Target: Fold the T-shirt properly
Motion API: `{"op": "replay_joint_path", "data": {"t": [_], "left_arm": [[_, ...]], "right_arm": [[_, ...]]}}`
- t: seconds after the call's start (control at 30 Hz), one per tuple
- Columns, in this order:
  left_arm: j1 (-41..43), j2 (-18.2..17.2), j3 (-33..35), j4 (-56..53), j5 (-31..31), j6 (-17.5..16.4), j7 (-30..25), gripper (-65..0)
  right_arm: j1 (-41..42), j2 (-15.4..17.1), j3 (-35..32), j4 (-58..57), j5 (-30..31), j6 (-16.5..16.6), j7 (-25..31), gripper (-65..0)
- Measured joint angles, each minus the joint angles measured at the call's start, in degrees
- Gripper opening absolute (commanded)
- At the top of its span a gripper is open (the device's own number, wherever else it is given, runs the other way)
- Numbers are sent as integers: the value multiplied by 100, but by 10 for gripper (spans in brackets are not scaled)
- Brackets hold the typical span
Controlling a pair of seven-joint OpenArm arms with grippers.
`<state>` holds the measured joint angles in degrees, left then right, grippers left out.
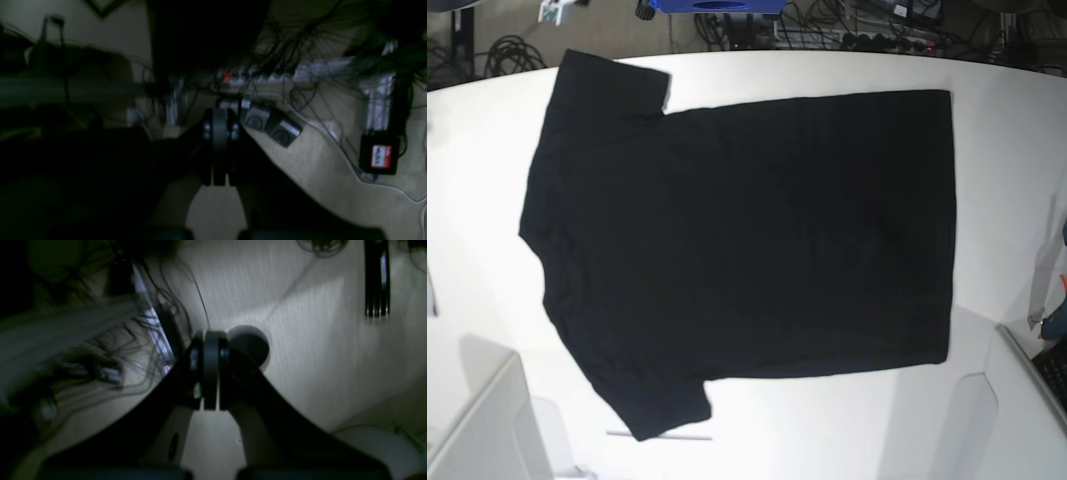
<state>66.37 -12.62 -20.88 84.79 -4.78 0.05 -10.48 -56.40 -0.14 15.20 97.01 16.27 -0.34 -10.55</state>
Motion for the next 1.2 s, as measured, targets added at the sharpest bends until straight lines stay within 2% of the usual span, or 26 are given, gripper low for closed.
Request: {"op": "replay_joint_path", "data": {"t": [0.2,0.3,0.33,0.4,0.47,0.53,0.57,0.6,0.63,0.7,0.8,0.83,0.9,1.03,1.1,1.2], "left_arm": [[48,-17,-76,1425,-33,-15,-46,-650],[81,-11,-57,1810,-737,0,57,-650],[79,-20,-70,1923,-1062,4,48,-637],[44,-111,-87,2044,-1408,-9,-31,-454],[-13,-380,-50,2028,-1751,-11,0,-245],[-122,-492,-46,1939,-2037,-2,-2,-104],[-190,-494,-44,1893,-2173,-2,-4,-64],[-262,-470,-39,1838,-2334,-9,0,-58],[-330,-450,-31,1759,-2433,-160,7,-79],[-439,-470,-52,1626,-2671,-704,44,-130],[-612,-459,-68,1373,-3095,-1224,15,-148],[-643,-457,-68,1279,-3220,-1311,46,-140],[-728,-448,-133,1191,-3460,-1478,525,-120],[-946,-424,-669,1217,-3661,-1502,1281,-104],[-1091,-437,-800,1204,-3711,-1563,1624,-109],[-1300,-400,-782,1209,-3709,-2199,1937,-118]], "right_arm": [[79,-210,520,1532,-9,-28,28,-650],[439,-227,503,1729,138,76,50,-641],[588,-227,529,1696,326,72,-4,-543],[780,-157,533,1690,713,68,-98,-366],[903,133,544,1679,1187,396,-509,-233],[1104,345,645,1609,1926,918,-662,-192],[1222,398,765,1556,2332,1207,-800,-192],[1353,402,927,1497,2712,1392,-957,-192],[1491,391,1141,1408,2946,1449,-1187,-192],[1775,424,1628,1137,2931,1401,-1727,-191],[2092,455,2006,691,2898,1410,-2170,-191],[2166,452,2028,518,2900,1491,-2291,-191],[2240,413,2028,214,2929,1631,-2352,-191],[2223,426,2004,-162,2968,1836,-2234,-195],[2240,459,2006,-289,2992,2050,-2199,-240],[2201,428,2004,-417,3012,2483,-2184,-354]]}}
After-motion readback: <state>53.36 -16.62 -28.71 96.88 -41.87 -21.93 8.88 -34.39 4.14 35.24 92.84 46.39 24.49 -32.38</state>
